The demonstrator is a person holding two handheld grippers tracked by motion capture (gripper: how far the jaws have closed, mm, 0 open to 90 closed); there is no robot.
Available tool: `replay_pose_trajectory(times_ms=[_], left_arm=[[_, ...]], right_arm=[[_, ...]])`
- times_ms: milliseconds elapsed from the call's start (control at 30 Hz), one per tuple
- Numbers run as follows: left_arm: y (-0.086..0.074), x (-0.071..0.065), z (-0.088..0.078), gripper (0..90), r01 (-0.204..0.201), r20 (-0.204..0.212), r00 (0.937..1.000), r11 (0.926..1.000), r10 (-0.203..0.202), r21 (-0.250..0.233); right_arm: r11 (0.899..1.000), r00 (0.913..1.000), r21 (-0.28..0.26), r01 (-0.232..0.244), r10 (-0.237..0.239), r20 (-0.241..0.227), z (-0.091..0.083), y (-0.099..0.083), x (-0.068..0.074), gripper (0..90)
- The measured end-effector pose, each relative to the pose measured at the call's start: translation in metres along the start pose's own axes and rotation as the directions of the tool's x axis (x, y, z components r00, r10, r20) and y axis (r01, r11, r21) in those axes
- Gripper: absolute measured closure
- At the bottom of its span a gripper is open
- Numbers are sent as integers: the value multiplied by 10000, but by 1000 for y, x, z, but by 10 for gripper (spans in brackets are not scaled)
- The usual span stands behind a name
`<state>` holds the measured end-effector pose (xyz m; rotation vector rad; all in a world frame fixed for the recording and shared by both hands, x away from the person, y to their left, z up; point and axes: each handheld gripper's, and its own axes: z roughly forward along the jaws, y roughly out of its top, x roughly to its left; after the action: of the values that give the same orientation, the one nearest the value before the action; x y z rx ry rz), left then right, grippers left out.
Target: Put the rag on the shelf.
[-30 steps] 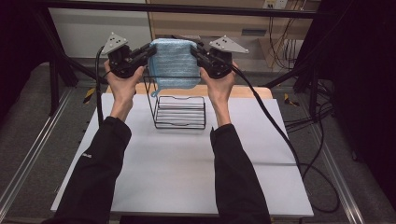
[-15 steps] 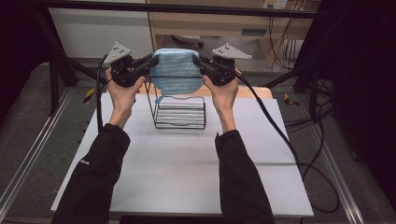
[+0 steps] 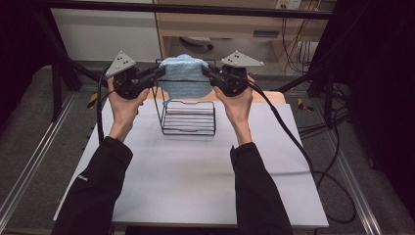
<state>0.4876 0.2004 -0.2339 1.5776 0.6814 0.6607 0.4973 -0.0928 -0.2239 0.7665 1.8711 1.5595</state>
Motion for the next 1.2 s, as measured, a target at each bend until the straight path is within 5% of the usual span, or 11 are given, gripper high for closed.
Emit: replay_pose_trajectory(times_ms=[433, 633, 967, 1200], left_arm=[[-14, -13, -11, 774, -67, 313, 9995, 9982, 48, 598], [-17, -14, -13, 754, 227, 371, 9990, 9974, -253, 691], [15, -14, -19, 694, 550, 115, 9983, 9936, -564, 984], [35, -14, -22, 726, 710, -41, 9975, 9956, -708, 610]], right_arm=[[9979, 9968, 633, 133, -83, -795, -14, -10, 6, 797], [9958, 9947, 783, 478, -404, -942, -15, -13, 9, 798], [9960, 9926, 688, 571, -493, -1105, -16, -19, 8, 802], [9940, 9910, 765, 780, -689, -1148, -16, -20, 9, 803]])
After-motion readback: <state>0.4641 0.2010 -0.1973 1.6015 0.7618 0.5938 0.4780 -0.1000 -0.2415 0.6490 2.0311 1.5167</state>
